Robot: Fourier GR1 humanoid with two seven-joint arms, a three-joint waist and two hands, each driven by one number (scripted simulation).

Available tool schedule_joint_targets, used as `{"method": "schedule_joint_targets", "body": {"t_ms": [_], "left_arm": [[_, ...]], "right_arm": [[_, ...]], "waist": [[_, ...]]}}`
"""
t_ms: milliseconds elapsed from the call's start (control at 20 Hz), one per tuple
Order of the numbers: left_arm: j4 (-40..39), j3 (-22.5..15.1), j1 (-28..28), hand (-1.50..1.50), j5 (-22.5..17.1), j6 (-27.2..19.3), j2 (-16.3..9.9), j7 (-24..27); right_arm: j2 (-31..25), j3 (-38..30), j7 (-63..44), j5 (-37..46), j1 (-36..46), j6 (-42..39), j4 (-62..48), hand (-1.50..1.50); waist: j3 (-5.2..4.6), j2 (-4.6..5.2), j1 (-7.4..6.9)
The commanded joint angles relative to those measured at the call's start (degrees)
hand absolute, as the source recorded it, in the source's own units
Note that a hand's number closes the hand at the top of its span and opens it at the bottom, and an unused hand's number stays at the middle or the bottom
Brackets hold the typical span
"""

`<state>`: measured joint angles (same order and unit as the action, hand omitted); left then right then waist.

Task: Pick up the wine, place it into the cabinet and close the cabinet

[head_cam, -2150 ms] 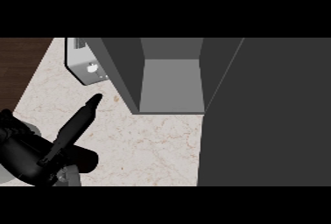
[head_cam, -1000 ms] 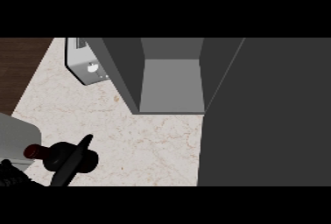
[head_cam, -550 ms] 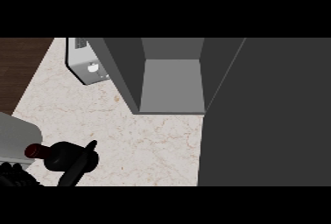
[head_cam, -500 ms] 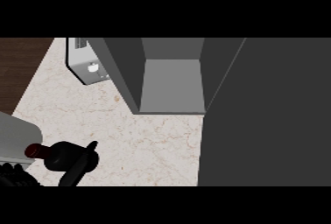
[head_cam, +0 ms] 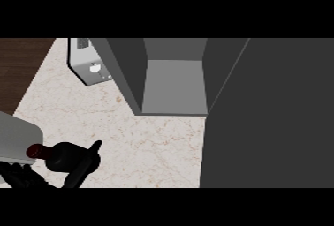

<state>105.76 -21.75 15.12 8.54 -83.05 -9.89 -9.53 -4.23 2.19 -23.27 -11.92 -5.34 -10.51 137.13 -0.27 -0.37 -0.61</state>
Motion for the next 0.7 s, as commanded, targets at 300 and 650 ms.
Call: {"method": "schedule_joint_targets", "body": {"t_ms": [300,650], "left_arm": [[-4.95,7.67,1.52,-1.5,-11.96,10.9,8.57,16.59],[-10.62,15.95,3.59,-1.5,-29.18,23.01,9.83,34.42]], "right_arm": [[-0.51,-2.23,0.0,-1.49,-0.87,-0.49,0.96,-1.5],[1.43,1.05,1.44,2.2,-1.86,-0.04,0.92,-1.5]], "waist": [[-0.11,-0.12,-0.51],[-0.05,-0.03,-0.68]]}}
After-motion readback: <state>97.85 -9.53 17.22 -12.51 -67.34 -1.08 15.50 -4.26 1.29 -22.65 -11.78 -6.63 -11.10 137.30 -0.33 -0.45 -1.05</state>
